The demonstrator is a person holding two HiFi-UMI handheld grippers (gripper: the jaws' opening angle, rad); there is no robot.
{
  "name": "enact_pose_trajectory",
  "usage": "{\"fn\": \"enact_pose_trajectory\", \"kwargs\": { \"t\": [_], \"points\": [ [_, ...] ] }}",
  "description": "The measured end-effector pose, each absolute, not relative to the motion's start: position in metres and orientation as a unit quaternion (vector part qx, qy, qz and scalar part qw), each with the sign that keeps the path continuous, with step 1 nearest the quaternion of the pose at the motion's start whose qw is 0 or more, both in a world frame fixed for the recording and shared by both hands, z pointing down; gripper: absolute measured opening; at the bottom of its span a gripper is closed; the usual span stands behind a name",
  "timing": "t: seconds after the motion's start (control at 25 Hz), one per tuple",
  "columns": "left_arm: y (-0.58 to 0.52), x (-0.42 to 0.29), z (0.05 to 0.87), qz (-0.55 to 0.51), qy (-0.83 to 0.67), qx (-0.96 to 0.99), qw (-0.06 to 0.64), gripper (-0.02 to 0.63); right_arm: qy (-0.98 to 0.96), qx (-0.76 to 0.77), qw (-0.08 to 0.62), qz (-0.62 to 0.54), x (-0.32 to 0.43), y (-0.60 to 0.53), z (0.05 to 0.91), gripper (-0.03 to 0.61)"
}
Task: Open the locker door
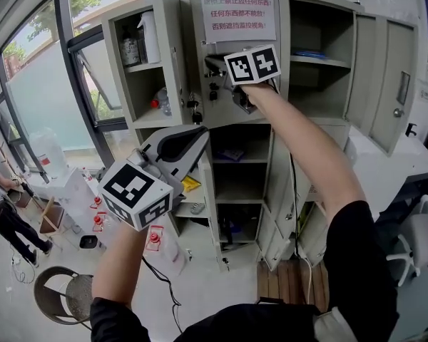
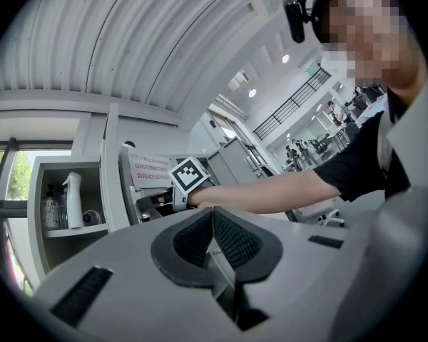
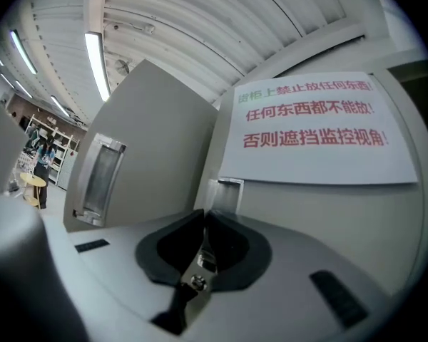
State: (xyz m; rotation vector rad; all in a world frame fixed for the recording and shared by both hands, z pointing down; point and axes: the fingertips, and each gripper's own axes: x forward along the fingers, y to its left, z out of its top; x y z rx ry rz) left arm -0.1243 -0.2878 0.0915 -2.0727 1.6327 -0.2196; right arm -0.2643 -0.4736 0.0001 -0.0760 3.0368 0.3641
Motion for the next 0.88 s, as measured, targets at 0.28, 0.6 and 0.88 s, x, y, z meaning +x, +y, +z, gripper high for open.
{"fn": "enact_pose_trajectory", "kwargs": {
  "t": [0.28,0.6,0.88],
  "points": [
    [-0.295,-0.107,0.095,-0.085,0.594,-0.763,0.24,0.017,0.992,0.014,0.044,0.117,-0.243,-0.461,0.0,0.031],
    [-0.297,-0.095,0.097,-0.087,0.593,-0.765,0.235,0.017,0.991,0.066,0.046,0.11,-0.223,-0.451,0.001,0.029],
    [-0.3,-0.083,0.103,-0.086,0.59,-0.772,0.222,0.017,0.988,0.096,0.05,0.114,-0.204,-0.444,0.001,0.029]
  ]
}}
